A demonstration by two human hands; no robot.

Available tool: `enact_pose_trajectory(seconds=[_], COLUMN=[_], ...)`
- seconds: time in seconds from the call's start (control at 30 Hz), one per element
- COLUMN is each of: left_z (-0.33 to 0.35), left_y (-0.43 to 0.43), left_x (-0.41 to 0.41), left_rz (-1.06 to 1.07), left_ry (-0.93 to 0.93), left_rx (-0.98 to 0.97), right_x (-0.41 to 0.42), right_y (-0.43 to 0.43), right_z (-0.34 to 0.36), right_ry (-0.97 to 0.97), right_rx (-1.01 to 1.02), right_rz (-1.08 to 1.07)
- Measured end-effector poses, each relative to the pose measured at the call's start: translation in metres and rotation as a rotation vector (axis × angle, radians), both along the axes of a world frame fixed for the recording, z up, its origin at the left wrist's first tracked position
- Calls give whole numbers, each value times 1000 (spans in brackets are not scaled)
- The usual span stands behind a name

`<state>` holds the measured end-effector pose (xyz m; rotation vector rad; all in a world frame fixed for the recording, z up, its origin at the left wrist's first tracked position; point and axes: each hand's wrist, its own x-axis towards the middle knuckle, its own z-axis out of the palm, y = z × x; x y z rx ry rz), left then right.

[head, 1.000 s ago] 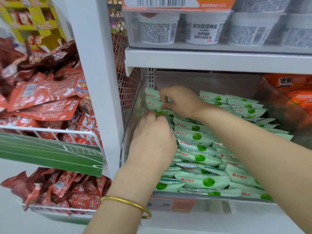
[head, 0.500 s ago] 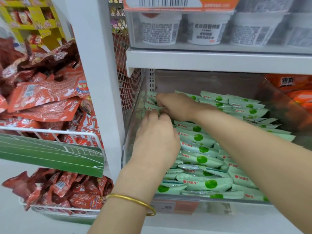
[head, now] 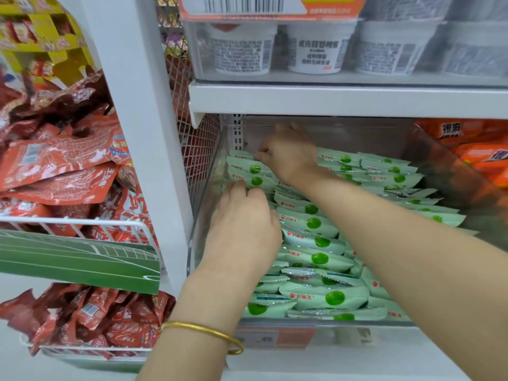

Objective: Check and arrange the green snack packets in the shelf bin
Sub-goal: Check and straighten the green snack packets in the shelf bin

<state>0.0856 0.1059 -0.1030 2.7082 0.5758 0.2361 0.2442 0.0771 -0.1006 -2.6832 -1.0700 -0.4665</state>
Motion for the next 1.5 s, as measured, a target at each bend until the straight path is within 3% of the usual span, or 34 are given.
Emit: enact_pose_trajectory(seconds=[0.17,0.27,0.43,0.6,0.67,0.8,1.17,1.27,1.43,1.5], left_z=[-1,-3,-3,7,12,15,6,2,1,1], left_y=[2,3,2,3,-2,-27,-73,-76,-77,-77], left_x=[0,-2,-1,-6,-11,-23,-22,-20,-20,-20], left_rz=[-11,-14,5,-58,-112,-246,-596,-550,-520,-533], left_ry=[-16,-21,-151,-544,-641,-625,-433,-465,-474,-468], left_rx=[-12,-24,-79,-176,-260,-481,-873,-957,-1056,-1086], right_x=[8,7,-14,-54,-71,-102,-96,-95,-94,-92], right_y=[12,13,-5,-61,-93,-146,-198,-201,-201,-201], right_z=[-10,-6,16,31,32,31,15,12,4,3], right_ry=[-81,-64,135,599,697,867,855,780,546,530], right_rx=[-37,76,468,1053,1190,1227,1311,1276,1012,1037], right_rz=[-64,-58,-17,-47,-32,23,28,79,148,138])
